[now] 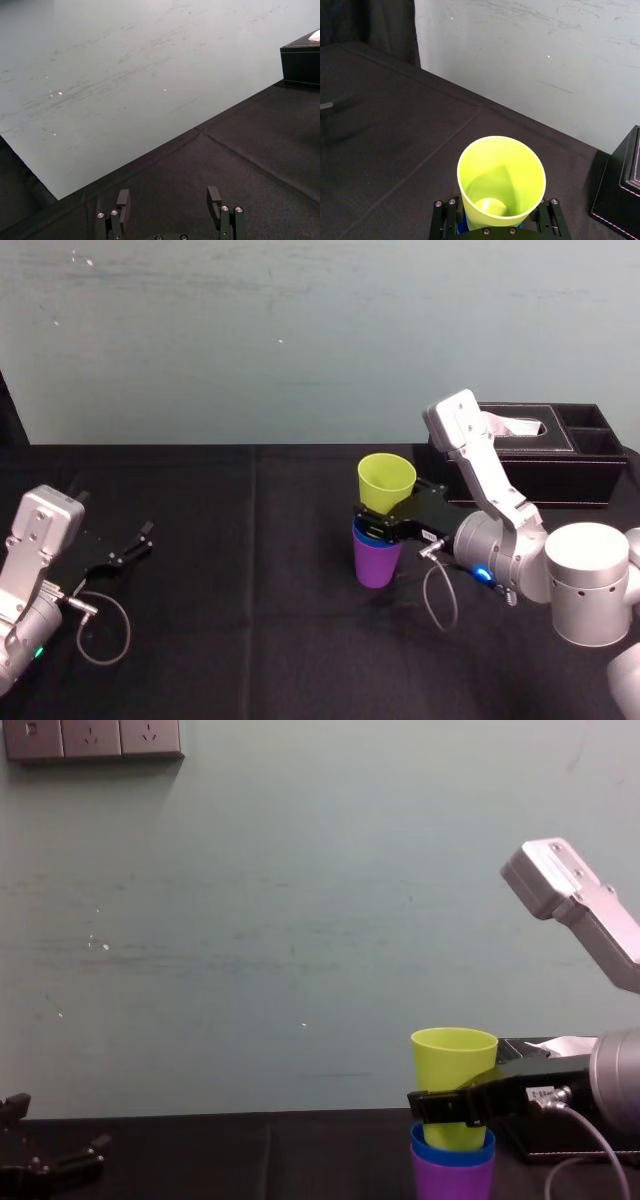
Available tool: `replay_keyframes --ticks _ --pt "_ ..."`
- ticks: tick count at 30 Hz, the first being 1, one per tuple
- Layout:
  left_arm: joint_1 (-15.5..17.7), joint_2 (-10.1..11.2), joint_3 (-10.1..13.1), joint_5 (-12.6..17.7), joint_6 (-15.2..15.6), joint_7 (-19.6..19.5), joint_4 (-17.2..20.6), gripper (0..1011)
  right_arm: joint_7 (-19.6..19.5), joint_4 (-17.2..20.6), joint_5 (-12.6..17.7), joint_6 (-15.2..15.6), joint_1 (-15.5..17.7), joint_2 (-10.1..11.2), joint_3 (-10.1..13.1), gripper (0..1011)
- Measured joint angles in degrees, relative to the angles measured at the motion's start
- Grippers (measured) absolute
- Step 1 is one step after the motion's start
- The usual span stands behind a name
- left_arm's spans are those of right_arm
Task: Stack the three plastic cups sequentially using one hand.
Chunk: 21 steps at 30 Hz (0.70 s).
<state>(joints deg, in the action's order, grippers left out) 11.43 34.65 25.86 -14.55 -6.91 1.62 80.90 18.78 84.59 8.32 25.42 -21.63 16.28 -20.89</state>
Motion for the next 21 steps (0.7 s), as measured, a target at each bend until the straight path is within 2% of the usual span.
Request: replay_keyframes --ticks 21 --pt "0.0 0.0 0.0 0.0 0.0 0.0 0.0 1000 -0.1 -2.2 -0.6 -1.7 0.4 -0.7 0.2 717"
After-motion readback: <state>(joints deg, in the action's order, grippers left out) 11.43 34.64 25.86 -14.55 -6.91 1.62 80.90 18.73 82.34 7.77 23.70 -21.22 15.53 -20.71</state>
